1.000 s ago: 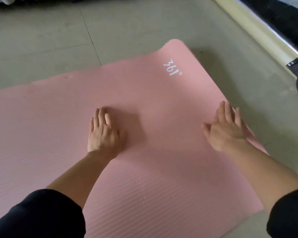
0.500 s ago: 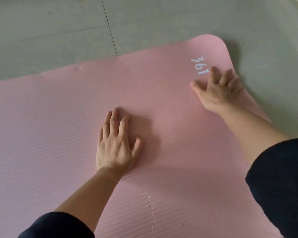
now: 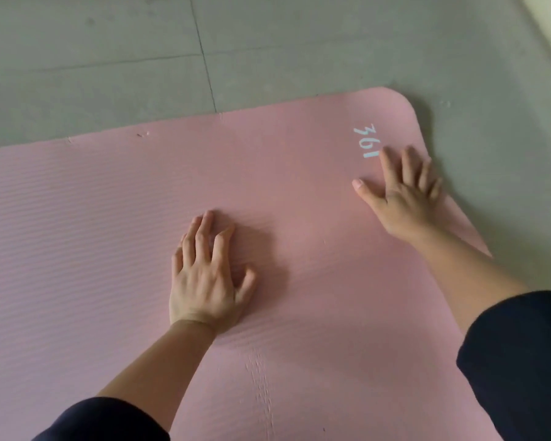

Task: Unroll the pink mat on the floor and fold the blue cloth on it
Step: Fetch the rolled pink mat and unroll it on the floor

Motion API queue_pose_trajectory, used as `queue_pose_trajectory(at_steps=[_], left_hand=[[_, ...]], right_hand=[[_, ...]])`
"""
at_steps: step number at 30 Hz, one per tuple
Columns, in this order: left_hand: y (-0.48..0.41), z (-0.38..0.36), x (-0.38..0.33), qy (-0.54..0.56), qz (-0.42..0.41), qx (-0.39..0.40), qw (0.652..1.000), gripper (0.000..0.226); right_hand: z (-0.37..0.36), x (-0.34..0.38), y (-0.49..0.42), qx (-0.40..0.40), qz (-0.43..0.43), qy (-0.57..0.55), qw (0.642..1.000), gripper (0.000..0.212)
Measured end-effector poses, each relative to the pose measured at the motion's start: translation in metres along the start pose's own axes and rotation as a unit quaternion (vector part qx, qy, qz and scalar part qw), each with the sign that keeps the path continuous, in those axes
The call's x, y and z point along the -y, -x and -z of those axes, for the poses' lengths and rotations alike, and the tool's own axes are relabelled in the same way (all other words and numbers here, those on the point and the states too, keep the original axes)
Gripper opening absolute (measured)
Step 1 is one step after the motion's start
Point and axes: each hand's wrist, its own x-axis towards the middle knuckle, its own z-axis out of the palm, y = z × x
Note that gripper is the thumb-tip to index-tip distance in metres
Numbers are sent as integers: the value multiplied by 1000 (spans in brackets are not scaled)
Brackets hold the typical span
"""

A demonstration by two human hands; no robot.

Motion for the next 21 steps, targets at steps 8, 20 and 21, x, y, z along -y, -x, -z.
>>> queue_pose_trajectory(at_steps=[8,20,21], left_hand=[[2,1,1,28,1,4,1000,62],[55,36,1,15,6,96,995,50],[78,34,9,22,2,97,995,52]], right_hand=[[-21,-70,182,1,-130,-19,991,86],[-18,-48,285,51,-321,-44,945,60],[-18,-35,287,50,-283,-27,957,58]])
